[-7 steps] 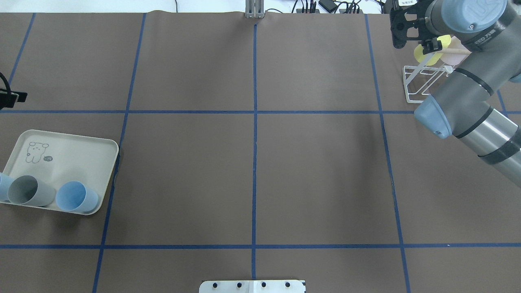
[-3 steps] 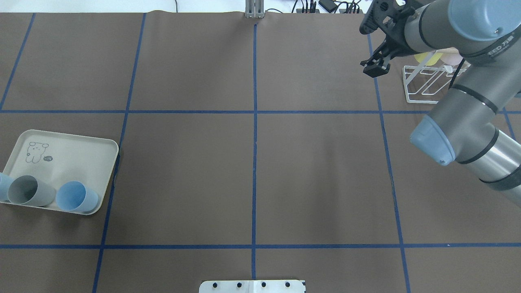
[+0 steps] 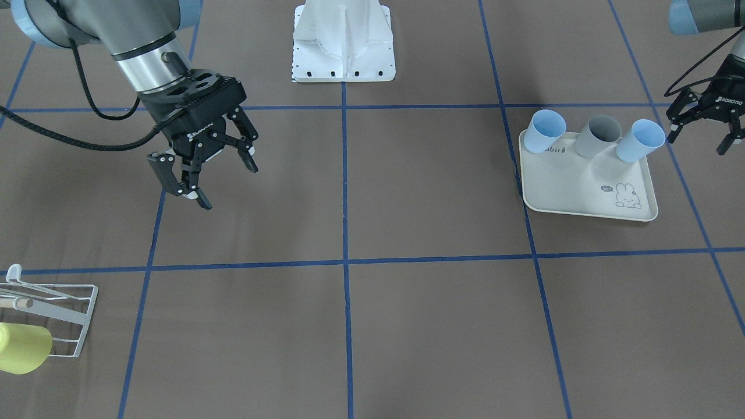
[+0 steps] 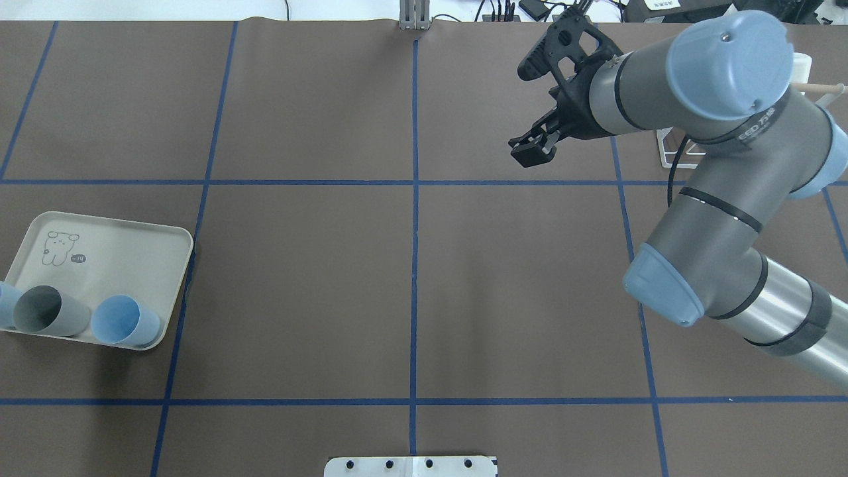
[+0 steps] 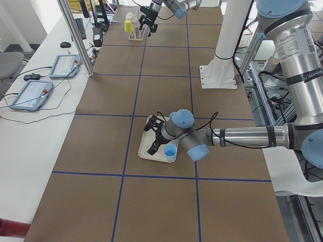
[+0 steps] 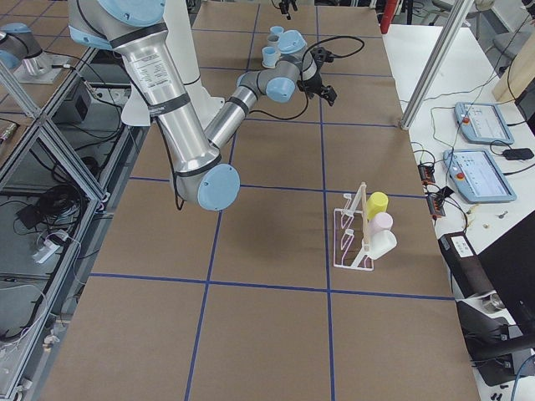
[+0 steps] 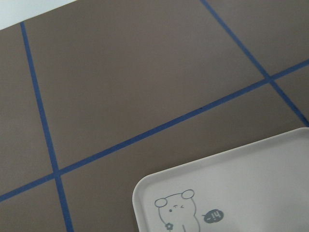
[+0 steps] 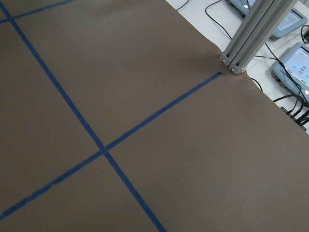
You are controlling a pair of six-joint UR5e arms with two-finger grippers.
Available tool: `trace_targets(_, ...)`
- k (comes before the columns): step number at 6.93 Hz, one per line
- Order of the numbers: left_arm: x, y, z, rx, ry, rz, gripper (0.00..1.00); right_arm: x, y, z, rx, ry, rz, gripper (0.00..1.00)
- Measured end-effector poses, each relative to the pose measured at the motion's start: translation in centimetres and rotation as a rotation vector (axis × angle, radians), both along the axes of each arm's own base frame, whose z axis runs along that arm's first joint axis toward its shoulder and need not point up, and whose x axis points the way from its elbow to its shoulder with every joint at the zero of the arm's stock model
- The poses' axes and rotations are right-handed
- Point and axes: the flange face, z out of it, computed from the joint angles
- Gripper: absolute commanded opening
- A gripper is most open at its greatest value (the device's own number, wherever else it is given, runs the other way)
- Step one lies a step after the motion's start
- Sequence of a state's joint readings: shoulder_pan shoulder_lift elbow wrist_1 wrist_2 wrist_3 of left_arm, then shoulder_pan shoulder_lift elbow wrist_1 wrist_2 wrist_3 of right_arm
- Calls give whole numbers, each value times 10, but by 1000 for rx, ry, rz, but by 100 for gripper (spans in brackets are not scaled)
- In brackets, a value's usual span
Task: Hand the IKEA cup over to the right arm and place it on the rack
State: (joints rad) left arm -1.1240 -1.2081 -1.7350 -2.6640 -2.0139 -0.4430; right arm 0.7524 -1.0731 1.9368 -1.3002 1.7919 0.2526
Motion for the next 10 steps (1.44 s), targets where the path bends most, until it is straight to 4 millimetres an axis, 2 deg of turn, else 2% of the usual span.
trace_targets(2, -3, 10, 22, -13, -1, 2, 100, -17, 18, -14, -3, -46, 2, 100)
trace_targets(5, 11, 20, 31, -27, -4, 53, 99, -23, 24, -15, -6, -49, -8, 100)
trace_targets(6, 18, 23, 32, -27, -4, 76, 94, -23, 24, -16, -3, -50, -9, 100)
trace_targets(7, 24, 26, 32, -24, -3, 97, 80, -22, 24, -16, -1, -53, -8, 100)
trace_targets(8, 30, 28, 32, -19, -1, 115, 60, -22, 24, -16, 0, -53, -7, 100)
trace_targets(9, 35, 30, 31, -14, 0, 129, 49, -21, 24, -16, 0, -53, -5, 100)
trace_targets(10, 36, 32, 32, -12, -1, 139, 45, -21, 24, -15, 1, -51, -2, 100)
